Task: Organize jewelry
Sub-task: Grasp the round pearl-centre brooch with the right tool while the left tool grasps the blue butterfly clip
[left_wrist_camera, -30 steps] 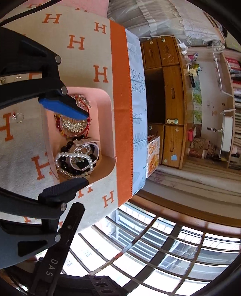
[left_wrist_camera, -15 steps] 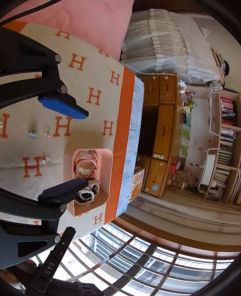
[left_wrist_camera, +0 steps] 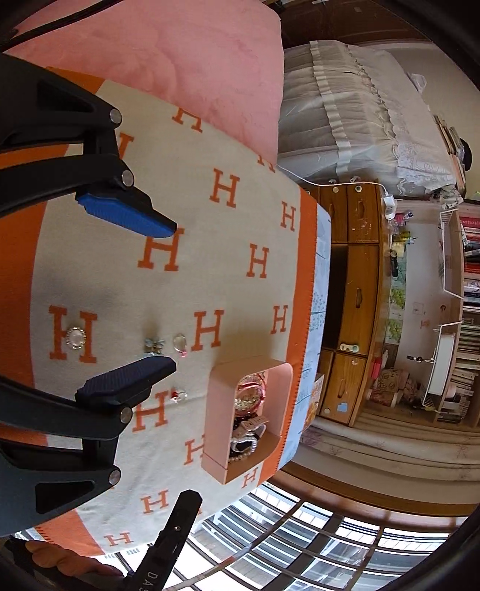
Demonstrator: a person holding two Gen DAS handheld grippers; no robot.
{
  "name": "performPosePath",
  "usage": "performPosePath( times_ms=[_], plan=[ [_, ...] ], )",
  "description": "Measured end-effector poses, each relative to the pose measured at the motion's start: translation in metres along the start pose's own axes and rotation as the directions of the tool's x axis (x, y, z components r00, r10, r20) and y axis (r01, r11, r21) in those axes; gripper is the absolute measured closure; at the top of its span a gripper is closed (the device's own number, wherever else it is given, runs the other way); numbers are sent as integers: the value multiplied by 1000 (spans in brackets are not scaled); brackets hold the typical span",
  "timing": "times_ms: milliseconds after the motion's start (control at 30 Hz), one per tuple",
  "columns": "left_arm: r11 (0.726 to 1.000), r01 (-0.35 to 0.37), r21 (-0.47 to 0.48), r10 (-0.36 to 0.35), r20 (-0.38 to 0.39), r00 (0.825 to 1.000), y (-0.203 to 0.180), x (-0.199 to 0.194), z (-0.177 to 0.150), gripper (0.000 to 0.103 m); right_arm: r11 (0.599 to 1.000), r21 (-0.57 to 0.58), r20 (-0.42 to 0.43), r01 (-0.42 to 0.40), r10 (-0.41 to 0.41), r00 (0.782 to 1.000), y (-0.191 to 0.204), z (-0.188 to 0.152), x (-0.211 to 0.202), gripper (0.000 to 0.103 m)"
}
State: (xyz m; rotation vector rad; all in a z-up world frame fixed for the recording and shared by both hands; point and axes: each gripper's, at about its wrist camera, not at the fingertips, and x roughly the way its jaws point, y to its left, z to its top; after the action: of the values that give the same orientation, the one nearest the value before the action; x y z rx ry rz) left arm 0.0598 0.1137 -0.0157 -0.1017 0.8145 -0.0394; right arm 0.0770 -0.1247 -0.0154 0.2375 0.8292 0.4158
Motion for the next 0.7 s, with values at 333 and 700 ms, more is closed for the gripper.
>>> performPosePath(
  times_ms=[333,700],
  plan=[
    [999,-18,-41,15,-71,997,19,3,-59,38,984,-130,-187,-125,100,977,50,-52,44,91],
    [982,-34,-185,21,-71,997,55,8,-63,38,963,-221,-313,-154,79,946,91,-82,80,90]
  ],
)
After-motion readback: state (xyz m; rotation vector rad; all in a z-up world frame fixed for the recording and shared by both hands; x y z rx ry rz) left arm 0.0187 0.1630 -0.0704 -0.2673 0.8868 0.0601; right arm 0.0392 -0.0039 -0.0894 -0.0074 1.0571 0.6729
